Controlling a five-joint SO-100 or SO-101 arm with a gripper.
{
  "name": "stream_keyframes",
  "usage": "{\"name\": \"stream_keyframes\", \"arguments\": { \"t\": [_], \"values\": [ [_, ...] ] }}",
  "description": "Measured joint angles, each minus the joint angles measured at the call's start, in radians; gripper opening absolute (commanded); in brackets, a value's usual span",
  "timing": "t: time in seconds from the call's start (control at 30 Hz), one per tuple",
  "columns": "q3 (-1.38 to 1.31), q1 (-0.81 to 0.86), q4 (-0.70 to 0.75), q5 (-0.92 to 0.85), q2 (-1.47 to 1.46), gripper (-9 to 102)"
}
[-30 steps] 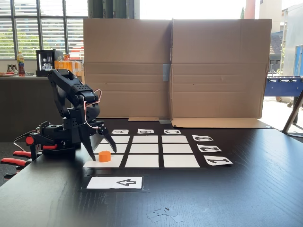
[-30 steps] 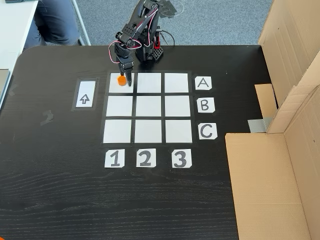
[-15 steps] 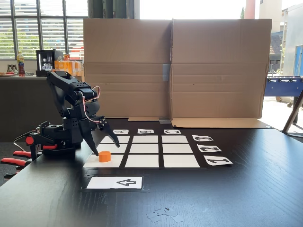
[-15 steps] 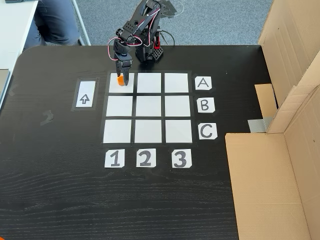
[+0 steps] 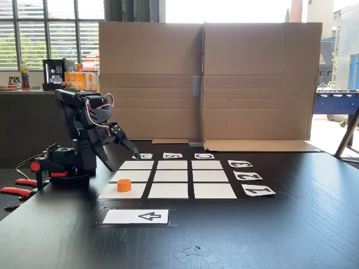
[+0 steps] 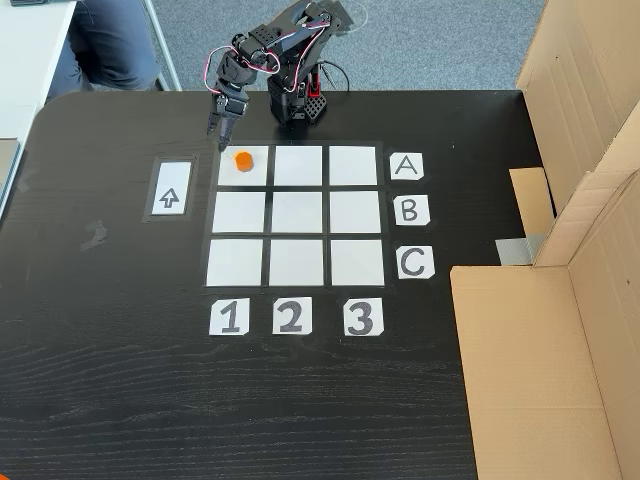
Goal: Pick up the round, orange token and place it in the grid on square A1.
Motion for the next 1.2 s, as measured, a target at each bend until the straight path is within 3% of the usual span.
{"name": "stream_keyframes", "arguments": {
  "t": [0.6, 1.0, 1.2],
  "values": [
    [-0.057, 0.407, 0.028, -0.04, 0.365, 30],
    [-0.014, 0.584, 0.261, -0.153, 0.6, 22],
    [0.103, 0.669, 0.299, -0.213, 0.707, 21]
  ]
}}
